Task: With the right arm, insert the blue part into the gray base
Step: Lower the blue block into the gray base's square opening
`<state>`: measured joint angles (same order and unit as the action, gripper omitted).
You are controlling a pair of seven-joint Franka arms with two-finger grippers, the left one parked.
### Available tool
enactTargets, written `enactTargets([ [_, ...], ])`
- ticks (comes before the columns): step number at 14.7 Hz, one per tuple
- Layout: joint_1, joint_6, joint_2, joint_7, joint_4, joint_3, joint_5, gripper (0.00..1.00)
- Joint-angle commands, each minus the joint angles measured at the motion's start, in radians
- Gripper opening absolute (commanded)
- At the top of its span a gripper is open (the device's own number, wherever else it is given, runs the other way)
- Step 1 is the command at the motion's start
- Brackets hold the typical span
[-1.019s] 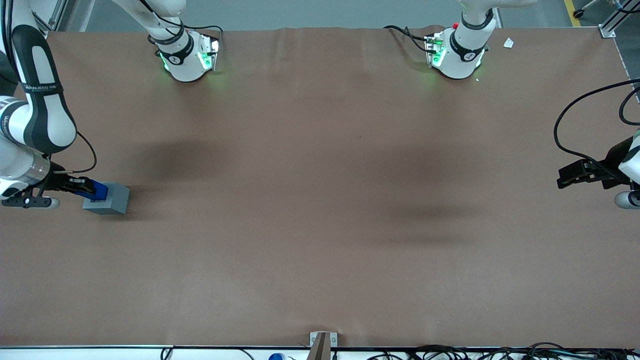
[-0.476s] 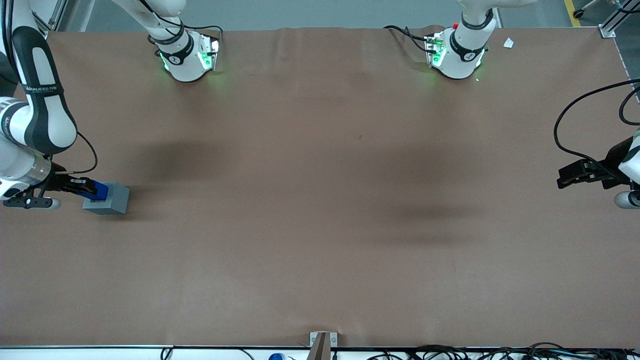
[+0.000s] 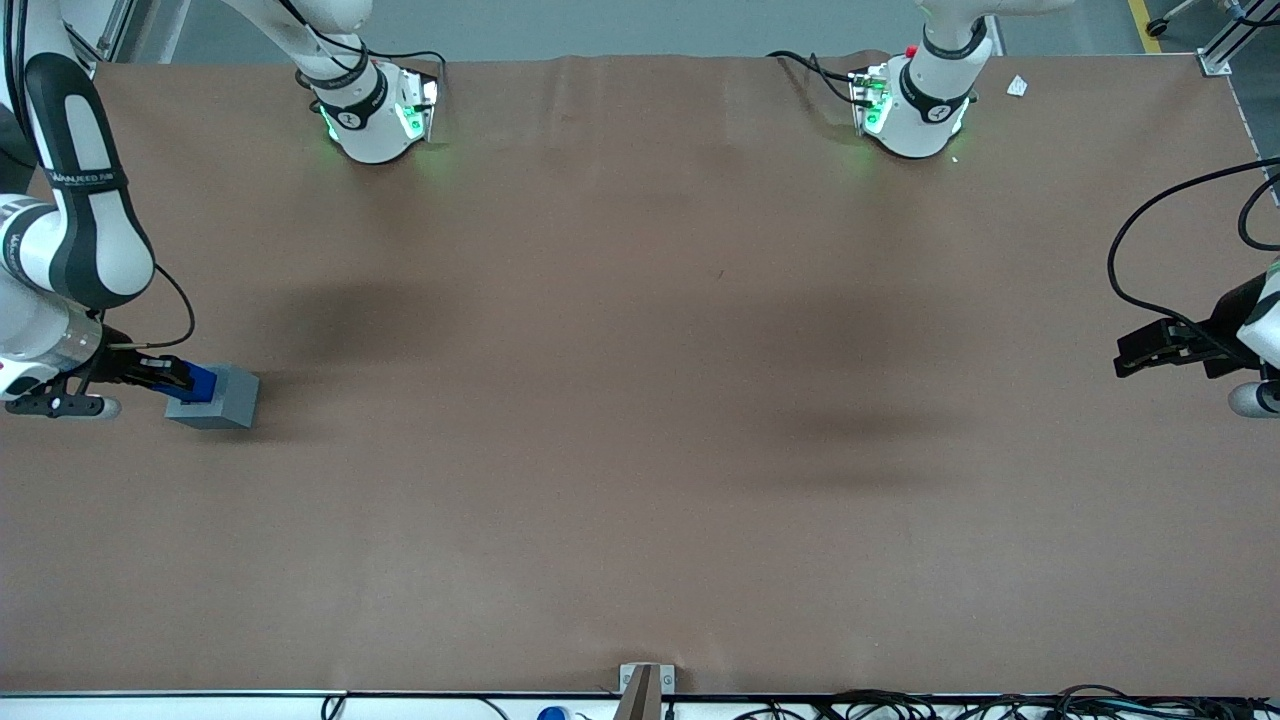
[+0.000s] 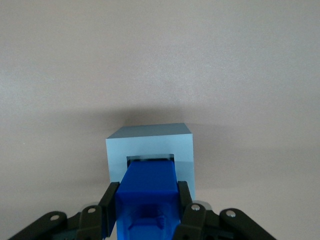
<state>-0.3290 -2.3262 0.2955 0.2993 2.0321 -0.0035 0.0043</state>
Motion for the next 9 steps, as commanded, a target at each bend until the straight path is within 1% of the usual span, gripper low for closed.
enactTargets([
  [1,-0.021,-0.022,0.005,0.012,0.013,0.017,0.016,0.14],
  [9,-0.021,-0.038,0.016,0.012,0.014,0.017,0.016,0.14],
])
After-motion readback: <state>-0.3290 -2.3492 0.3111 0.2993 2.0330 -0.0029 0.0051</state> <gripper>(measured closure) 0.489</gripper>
